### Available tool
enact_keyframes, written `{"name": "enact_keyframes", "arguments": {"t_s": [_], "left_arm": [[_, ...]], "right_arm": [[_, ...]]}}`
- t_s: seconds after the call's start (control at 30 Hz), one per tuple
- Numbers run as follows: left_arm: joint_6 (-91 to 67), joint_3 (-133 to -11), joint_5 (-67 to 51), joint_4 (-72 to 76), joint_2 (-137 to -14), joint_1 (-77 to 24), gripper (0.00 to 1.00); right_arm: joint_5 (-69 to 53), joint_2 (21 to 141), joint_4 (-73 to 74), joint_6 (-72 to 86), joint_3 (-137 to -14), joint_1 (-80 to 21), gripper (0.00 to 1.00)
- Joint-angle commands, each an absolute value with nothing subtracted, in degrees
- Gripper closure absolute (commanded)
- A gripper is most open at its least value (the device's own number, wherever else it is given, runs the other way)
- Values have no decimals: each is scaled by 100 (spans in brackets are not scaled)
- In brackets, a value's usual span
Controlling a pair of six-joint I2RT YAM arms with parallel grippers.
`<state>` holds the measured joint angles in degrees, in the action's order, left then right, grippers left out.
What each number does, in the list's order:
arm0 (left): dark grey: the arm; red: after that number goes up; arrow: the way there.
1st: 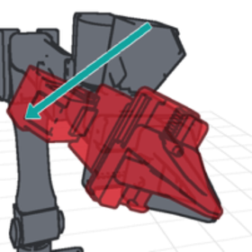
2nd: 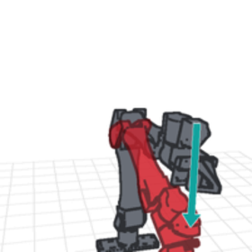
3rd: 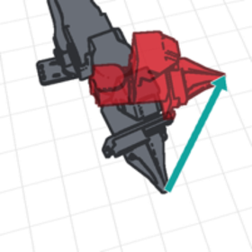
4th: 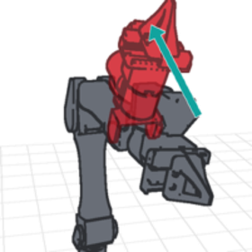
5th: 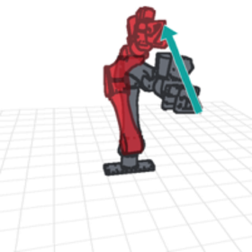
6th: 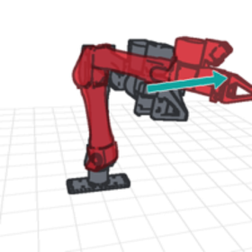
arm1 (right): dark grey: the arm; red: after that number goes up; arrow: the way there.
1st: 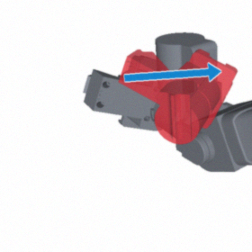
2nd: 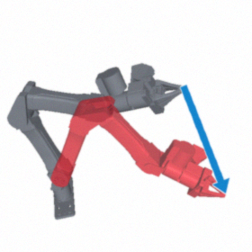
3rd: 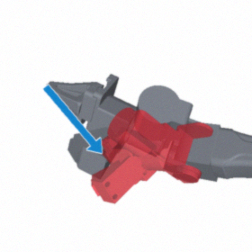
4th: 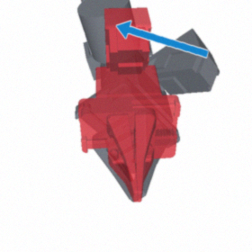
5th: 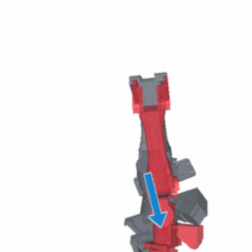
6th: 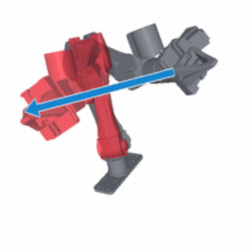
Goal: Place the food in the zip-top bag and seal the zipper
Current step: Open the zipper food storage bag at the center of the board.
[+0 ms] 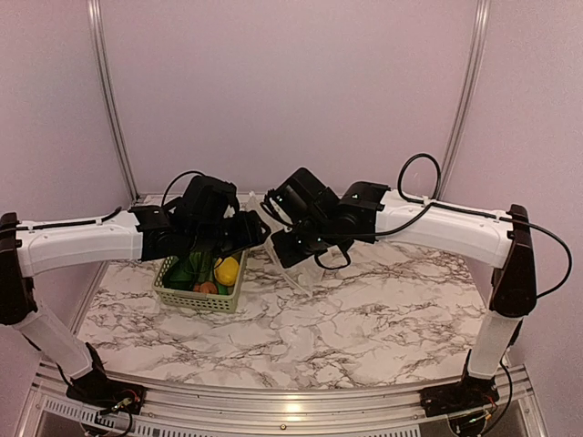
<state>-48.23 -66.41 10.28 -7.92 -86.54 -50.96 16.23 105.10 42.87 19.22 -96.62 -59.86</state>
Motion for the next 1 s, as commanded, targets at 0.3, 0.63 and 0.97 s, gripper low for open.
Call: {"name": "enact_keyframes", "arguments": {"t_s": [0.3,0.63,0.97], "left_arm": [[-5246,-8043,1735,-2413,-9708,-5306,39],[-5388,-7809,2150,-2671,-9498,-5311,66],[-4963,-7399,1110,-752,-9181,-5402,94]], "right_arm": [[1601,10437,4014,2265,-9875,-5959,100],[2102,10263,4285,2202,-10013,-5959,100],[2708,10293,4466,2051,-10110,-5933,94]]}}
